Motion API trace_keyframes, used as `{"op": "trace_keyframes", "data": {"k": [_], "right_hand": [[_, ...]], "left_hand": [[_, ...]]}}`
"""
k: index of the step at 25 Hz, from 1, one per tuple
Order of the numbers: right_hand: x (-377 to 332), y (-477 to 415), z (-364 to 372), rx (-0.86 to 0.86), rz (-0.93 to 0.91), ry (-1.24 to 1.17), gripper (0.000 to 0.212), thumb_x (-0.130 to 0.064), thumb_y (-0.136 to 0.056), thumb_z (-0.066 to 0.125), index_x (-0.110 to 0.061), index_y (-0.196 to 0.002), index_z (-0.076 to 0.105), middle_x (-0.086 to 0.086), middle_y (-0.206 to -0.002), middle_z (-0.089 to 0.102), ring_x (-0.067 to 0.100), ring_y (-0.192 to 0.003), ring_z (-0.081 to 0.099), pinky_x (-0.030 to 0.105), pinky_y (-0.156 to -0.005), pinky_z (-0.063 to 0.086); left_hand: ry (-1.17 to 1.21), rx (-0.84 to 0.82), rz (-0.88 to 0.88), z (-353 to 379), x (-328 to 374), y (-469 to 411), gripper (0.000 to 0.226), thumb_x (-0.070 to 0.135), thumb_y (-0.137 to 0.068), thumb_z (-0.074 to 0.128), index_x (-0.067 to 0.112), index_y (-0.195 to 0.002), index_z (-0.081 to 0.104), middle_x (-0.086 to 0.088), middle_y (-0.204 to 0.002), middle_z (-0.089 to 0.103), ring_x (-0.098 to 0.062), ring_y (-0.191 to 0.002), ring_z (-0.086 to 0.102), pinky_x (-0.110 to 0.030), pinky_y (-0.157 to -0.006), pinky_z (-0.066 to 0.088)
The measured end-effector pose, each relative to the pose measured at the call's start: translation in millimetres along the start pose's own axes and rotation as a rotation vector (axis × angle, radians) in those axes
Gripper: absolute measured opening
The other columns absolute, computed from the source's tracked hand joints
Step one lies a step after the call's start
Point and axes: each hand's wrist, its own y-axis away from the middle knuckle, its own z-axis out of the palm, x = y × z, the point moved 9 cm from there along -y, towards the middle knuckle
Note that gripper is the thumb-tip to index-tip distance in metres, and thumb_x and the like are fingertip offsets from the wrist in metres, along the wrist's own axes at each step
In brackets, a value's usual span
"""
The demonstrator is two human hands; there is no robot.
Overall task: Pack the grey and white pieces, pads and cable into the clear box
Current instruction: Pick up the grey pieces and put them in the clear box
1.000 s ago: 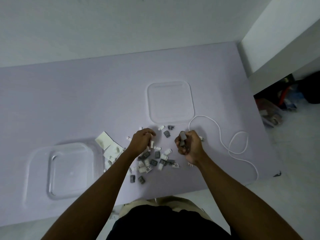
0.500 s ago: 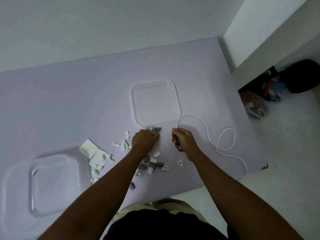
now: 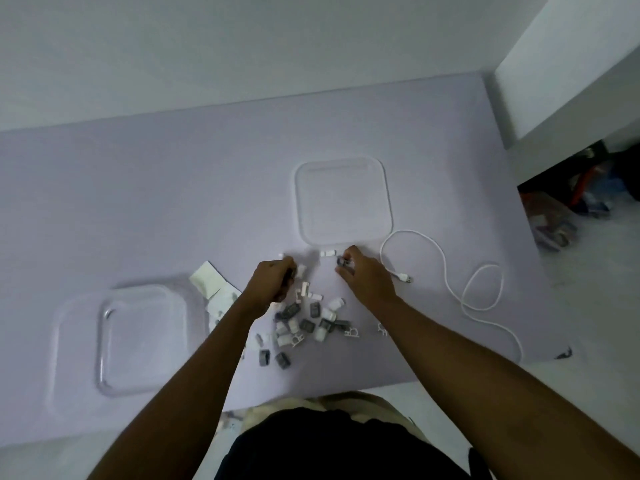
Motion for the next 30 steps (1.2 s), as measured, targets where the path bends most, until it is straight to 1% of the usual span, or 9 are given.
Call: {"op": "trace_keyframes", "data": {"k": [4, 8, 10, 12, 15, 17, 22, 26, 30], "right_hand": [[3.9, 9.4, 6.6, -0.027, 0.130, -0.138, 0.022, -0.036, -0.094, 0.060, -0.014, -0.094, 0.058, 0.004, -0.082, 0.067, 0.020, -0.071, 0.060, 0.033, -0.063, 0.048], [-1.8, 33.3, 23.9, -0.233, 0.497, -1.109, 0.019, -0.025, -0.090, 0.049, -0.016, -0.074, 0.053, 0.007, -0.071, 0.051, 0.014, -0.046, 0.036, 0.021, -0.044, 0.024], [-21.0, 46.5, 22.4, -0.336, 0.427, -1.353, 0.018, -0.022, -0.086, 0.041, -0.014, -0.078, 0.054, 0.008, -0.069, 0.050, 0.014, -0.042, 0.031, 0.020, -0.042, 0.017], [-34.2, 57.9, 20.7, -0.390, 0.356, -1.418, 0.023, -0.021, -0.085, 0.037, -0.010, -0.083, 0.058, 0.009, -0.067, 0.052, 0.015, -0.040, 0.032, 0.021, -0.044, 0.014], [-46.8, 68.5, 23.6, -0.423, 0.345, -1.388, 0.029, -0.030, -0.089, 0.040, -0.011, -0.080, 0.060, 0.008, -0.068, 0.055, 0.015, -0.040, 0.037, 0.020, -0.043, 0.015], [-49.4, 70.8, 24.4, -0.405, 0.381, -1.328, 0.037, -0.040, -0.095, 0.046, -0.013, -0.072, 0.058, 0.007, -0.066, 0.055, 0.017, -0.040, 0.040, 0.019, -0.042, 0.017], [-37.5, 77.7, 29.5, -0.298, 0.502, -1.156, 0.042, -0.041, -0.090, 0.066, -0.015, -0.060, 0.052, 0.007, -0.062, 0.052, 0.019, -0.044, 0.040, 0.024, -0.043, 0.019], [-25.9, 79.8, 32.7, -0.190, 0.424, -0.974, 0.033, -0.031, -0.091, 0.069, -0.004, -0.073, 0.062, 0.011, -0.067, 0.058, 0.021, -0.048, 0.048, 0.026, -0.044, 0.030], [-33.0, 70.9, 34.7, -0.096, 0.174, -0.357, 0.024, -0.033, -0.085, 0.076, -0.009, -0.082, 0.071, -0.002, -0.065, 0.065, 0.011, -0.056, 0.059, 0.023, -0.054, 0.047]], "left_hand": [[-0.027, -0.002, 0.095, -17.9, -12.8, 11.7, 0.029, 0.012, -0.085, 0.056, 0.010, -0.057, 0.047, -0.007, -0.053, 0.040, -0.015, -0.045, 0.023, -0.022, -0.046, 0.019], [0.079, -0.108, 0.092, -13.9, -25.5, 20.7, 0.022, 0.012, -0.083, 0.049, 0.011, -0.062, 0.045, -0.012, -0.055, 0.044, -0.014, -0.045, 0.023, -0.019, -0.045, 0.020], [0.169, -0.154, 0.064, -12.0, -27.6, 27.7, 0.014, 0.011, -0.086, 0.043, 0.012, -0.073, 0.046, -0.013, -0.057, 0.045, -0.013, -0.044, 0.023, -0.019, -0.045, 0.017], [0.247, -0.217, 0.041, -9.2, -27.0, 34.5, 0.014, 0.009, -0.082, 0.037, 0.012, -0.081, 0.050, -0.011, -0.058, 0.042, -0.012, -0.044, 0.020, -0.020, -0.046, 0.012], [0.309, -0.321, -0.027, -4.5, -31.4, 43.2, 0.031, 0.004, -0.075, 0.029, 0.009, -0.067, 0.059, -0.011, -0.055, 0.045, -0.010, -0.038, 0.016, -0.020, -0.046, 0.008], [0.331, -0.350, -0.033, -6.1, -32.7, 46.6, 0.029, 0.004, -0.072, 0.030, 0.004, -0.067, 0.059, -0.011, -0.057, 0.045, -0.010, -0.035, 0.017, -0.019, -0.045, 0.010], [0.285, -0.284, 0.009, -12.9, -32.3, 54.5, 0.029, 0.024, -0.092, 0.045, 0.006, -0.070, 0.054, -0.006, -0.057, 0.046, -0.012, -0.038, 0.019, -0.022, -0.046, 0.012], [-0.071, 0.017, 0.162, -35.5, -35.3, 48.6, 0.029, 0.022, -0.093, 0.063, 0.008, -0.068, 0.057, -0.005, -0.057, 0.060, -0.016, -0.040, 0.036, -0.021, -0.045, 0.027], [-0.722, 0.183, 0.310, -36.4, -32.9, 43.2, 0.021, 0.040, -0.090, 0.064, 0.021, -0.082, 0.069, 0.005, -0.071, 0.065, -0.006, -0.060, 0.055, -0.022, -0.054, 0.038]]}}
